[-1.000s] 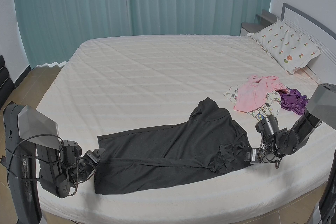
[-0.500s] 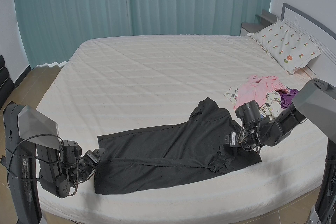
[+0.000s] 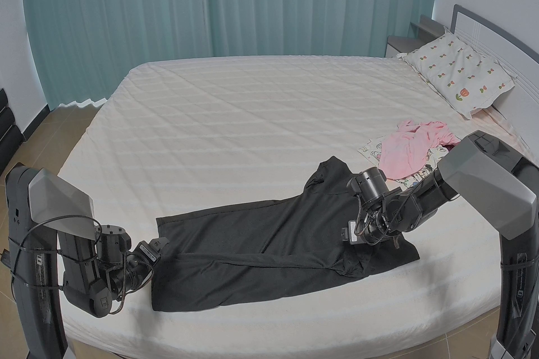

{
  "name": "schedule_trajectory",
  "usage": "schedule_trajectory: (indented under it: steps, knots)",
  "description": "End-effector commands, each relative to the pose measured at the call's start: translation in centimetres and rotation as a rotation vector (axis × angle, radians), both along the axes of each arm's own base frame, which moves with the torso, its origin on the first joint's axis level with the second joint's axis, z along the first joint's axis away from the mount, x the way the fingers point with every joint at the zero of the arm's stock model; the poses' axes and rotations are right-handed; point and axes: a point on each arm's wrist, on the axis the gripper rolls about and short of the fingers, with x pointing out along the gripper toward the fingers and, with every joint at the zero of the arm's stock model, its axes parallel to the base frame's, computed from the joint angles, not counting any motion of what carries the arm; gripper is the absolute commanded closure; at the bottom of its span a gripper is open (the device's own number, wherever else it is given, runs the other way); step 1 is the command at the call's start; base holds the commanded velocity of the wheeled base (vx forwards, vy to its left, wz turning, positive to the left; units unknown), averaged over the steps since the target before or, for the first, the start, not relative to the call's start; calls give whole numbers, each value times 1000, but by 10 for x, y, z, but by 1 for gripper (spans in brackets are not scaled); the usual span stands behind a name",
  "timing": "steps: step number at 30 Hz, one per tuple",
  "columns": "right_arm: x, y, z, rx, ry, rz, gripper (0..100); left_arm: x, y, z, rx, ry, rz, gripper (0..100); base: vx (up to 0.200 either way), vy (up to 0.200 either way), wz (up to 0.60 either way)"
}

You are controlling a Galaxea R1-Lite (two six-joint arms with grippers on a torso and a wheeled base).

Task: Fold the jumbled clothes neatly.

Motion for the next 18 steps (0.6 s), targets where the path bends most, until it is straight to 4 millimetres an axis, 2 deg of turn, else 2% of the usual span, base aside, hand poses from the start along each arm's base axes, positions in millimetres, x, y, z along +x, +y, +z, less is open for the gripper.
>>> schedule_trajectory:
  steps: [1, 3, 10, 11, 18]
  knots:
    - [-1, -4, -10, -18, 28, -4, 0, 0, 0, 0, 0, 1, 0, 0, 0, 0, 0]
    - [-2, -6, -9, -20, 29, -10, 0, 0, 0, -1, 0, 2, 0, 0, 0, 0, 0]
    - [-12, -41, -3, -63, 58, -68, 0, 0, 0, 0, 0, 1, 0, 0, 0, 0, 0]
    - [-17, -51, -2, -65, 70, -87, 0, 0, 0, 0, 0, 1, 0, 0, 0, 0, 0]
    - [-38, -82, 4, -46, 59, -160, 0, 0, 0, 0, 0, 1, 0, 0, 0, 0, 0]
